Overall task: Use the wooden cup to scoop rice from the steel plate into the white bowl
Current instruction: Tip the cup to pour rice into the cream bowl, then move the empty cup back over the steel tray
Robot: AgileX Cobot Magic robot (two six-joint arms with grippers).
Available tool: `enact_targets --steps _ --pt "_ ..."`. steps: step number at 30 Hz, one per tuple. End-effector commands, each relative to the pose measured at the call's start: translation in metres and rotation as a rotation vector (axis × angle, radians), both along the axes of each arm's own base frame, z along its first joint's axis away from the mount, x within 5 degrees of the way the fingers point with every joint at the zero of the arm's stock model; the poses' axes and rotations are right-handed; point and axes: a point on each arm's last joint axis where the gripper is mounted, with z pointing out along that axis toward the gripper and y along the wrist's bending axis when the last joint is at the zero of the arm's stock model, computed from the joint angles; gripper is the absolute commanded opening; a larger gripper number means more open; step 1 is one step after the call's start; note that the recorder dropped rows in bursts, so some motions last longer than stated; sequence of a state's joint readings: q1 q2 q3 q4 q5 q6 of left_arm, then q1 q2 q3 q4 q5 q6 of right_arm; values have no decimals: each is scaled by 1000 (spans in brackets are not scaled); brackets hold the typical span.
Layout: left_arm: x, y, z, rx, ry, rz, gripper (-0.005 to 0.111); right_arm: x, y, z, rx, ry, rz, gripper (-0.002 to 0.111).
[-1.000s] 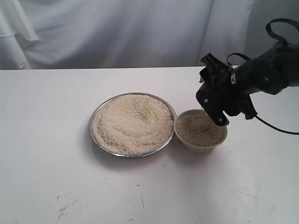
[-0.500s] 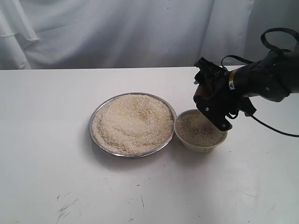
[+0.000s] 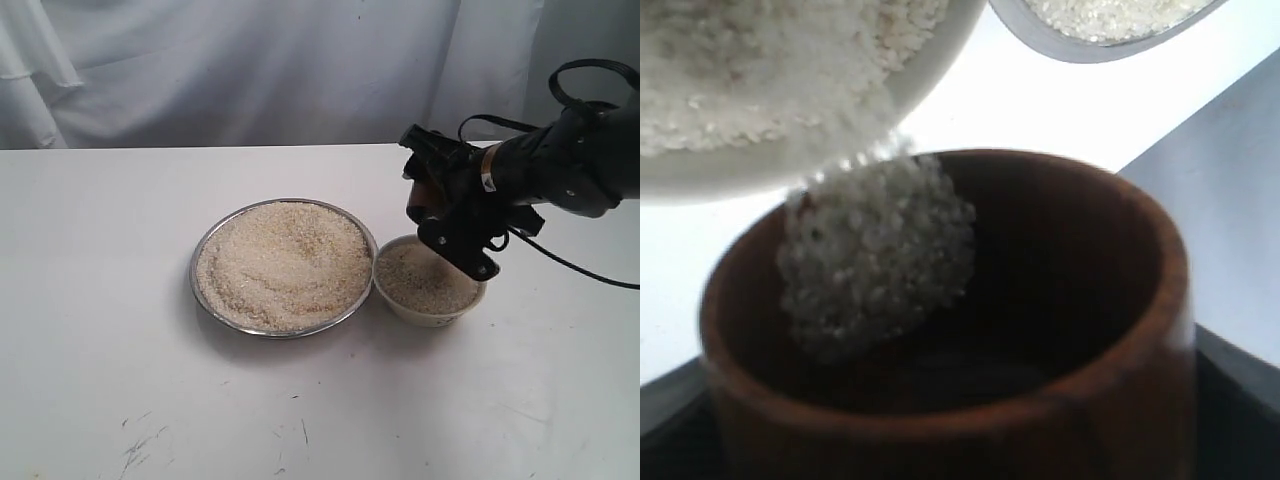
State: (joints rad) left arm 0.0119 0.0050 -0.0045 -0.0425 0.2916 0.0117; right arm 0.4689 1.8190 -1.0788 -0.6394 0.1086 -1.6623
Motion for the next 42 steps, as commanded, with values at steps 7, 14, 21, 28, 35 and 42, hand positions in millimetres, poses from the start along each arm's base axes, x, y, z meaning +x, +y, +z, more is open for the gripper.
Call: enact_targets --steps 7,14,21,28,35,42 --pt "0 0 -1 -4 -7 -1 0 -5 0 25 -36 -108 83 0" --pt "0 0 -1 -4 -7 -1 0 -6 -1 34 -71 -147 120 0" --pt "0 0 -1 -4 -7 -1 0 -9 -1 43 -102 -188 160 0" --pt "0 0 -1 -4 -7 -1 0 -11 0 46 -56 -177 130 0" --pt "0 0 -1 -4 -7 -1 0 -11 5 37 338 31 -191 0" --pt "0 0 -1 -4 -7 -1 0 -14 37 4 413 181 -244 0"
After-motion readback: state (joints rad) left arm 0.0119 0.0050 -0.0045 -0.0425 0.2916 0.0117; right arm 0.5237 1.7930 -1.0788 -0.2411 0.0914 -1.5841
